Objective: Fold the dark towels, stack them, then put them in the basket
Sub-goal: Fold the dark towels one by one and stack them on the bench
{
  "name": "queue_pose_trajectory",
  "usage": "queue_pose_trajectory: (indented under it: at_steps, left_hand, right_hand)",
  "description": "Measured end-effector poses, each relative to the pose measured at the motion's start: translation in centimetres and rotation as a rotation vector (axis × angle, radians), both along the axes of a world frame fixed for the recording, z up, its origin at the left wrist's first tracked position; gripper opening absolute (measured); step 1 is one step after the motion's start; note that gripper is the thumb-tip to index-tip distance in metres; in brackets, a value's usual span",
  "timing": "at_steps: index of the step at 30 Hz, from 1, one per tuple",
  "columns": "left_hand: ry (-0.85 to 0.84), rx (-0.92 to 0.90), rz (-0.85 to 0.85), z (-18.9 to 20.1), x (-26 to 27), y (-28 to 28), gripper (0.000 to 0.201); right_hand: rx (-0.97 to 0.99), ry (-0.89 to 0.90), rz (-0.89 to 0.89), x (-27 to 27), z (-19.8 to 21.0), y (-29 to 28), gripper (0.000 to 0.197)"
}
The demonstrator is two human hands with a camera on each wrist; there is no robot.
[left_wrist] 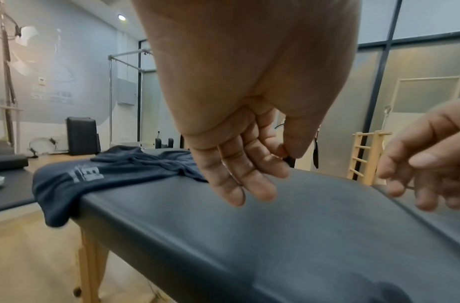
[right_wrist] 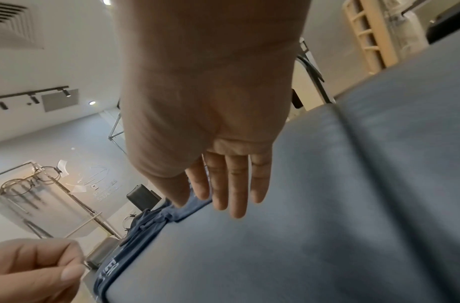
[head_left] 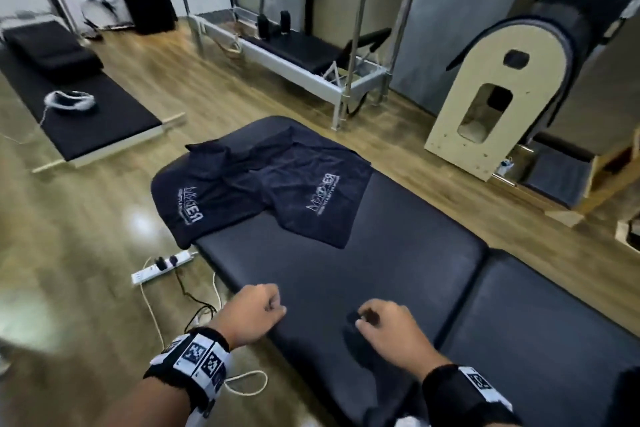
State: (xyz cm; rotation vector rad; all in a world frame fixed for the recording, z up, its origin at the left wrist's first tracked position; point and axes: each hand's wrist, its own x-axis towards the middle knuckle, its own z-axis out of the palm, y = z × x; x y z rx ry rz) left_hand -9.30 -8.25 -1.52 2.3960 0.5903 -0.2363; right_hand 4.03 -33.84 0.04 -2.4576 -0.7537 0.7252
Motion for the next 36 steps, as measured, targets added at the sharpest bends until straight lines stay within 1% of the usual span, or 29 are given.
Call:
queue_pose_trajectory:
  at_steps: [2,4,6,9,10,12,13,14,15,18,20,21,22,24,26,27,29,30,31,33,34,36]
  left_hand:
    - [-0.005,0.059,-0.022,0.3,0.6,2.9,0.035]
    - [0.008,0.104,-0.034,0.1,1.2,5.7,0.04]
    - [0.026,0.136,-0.051,-0.3,2.0,7.8,0.043]
    - [0.045,0.147,-0.1,-0.6,3.2,10.0,0.036]
    - [0.056,0.147,-0.116,-0.5,3.6,10.8,0.034]
    - [0.084,0.145,-0.138,0.2,4.1,11.9,0.03]
    - [0.109,0.154,-0.14,0.4,4.5,12.8,0.027]
    - [0.132,0.173,-0.149,0.7,4.9,13.3,0.022]
    - [0.16,0.198,-0.158,1.0,5.4,14.1,0.02]
    - [0.193,0.21,-0.19,1.7,7.1,15.6,0.017]
    - [0.183,0.219,-0.223,1.8,8.9,15.8,0.015]
    - [0.172,0.211,-0.234,1.4,9.7,15.8,0.014]
    - [0.143,0.193,-0.249,0.9,10.5,15.6,0.018]
    - [0.079,0.198,-0.307,-0.5,12.3,15.0,0.042]
    - [0.008,0.283,-0.411,-1.4,14.1,13.9,0.063]
    - [-0.012,0.328,-0.447,-1.4,15.0,13.3,0.069]
    - [0.043,0.326,-0.476,-0.5,16.8,11.7,0.074]
    - [0.058,0.288,-0.493,0.3,17.6,11.0,0.071]
    - [0.037,0.223,-0.504,0.8,18.2,10.6,0.065]
    - [-0.044,0.077,-0.528,2.5,19.1,10.2,0.046]
    - [-0.066,0.042,-0.545,3.1,19.3,10.3,0.038]
    - [-0.134,0.073,-0.588,4.8,20.0,10.1,0.023]
  right_hand:
    - [-0.008,-0.029,-0.052,1.5,0.7,3.4,0.008]
    - [-0.024,-0.055,-0.084,3.4,0.8,7.1,0.014]
    - [-0.067,-0.071,-0.083,5.5,0.3,10.4,0.016]
    - [-0.122,-0.071,-0.041,9.3,-1.6,14.5,0.008]
    - [-0.144,-0.077,-0.017,10.5,-2.8,15.8,0.013]
    - [-0.184,-0.113,0.012,12.7,-5.3,17.6,0.035]
    - [-0.19,-0.127,0.006,13.9,-6.6,18.5,0.043]
    - [-0.209,-0.137,-0.012,14.8,-7.9,18.9,0.046]
    - [-0.214,-0.158,-0.025,15.5,-9.1,19.3,0.043]
    - [-0.189,-0.344,-0.045,16.3,-11.5,19.7,0.017]
    - [-0.21,-0.396,-0.034,16.0,-11.8,20.3,0.011]
    - [-0.198,-0.367,-0.035,15.7,-11.4,20.9,0.008]
    - [-0.161,-0.342,-0.026,15.3,-10.8,21.5,0.007]
    - [-0.046,-0.266,0.05,14.6,-9.6,22.2,0.008]
    - [0.109,-0.166,0.111,13.2,-7.6,22.6,0.007]
    - [0.184,-0.105,0.106,12.4,-6.7,22.6,0.01]
    - [0.305,0.042,0.024,11.1,-4.8,22.5,0.018]
    - [0.362,0.102,-0.042,10.7,-3.9,22.3,0.02]
    - [0.416,0.138,-0.095,10.4,-3.1,22.1,0.02]
    - [0.525,0.146,-0.196,10.0,-1.6,20.9,0.014]
    - [0.564,0.151,-0.229,9.7,-0.7,20.2,0.013]
    - [0.594,0.16,-0.25,9.0,0.9,18.3,0.023]
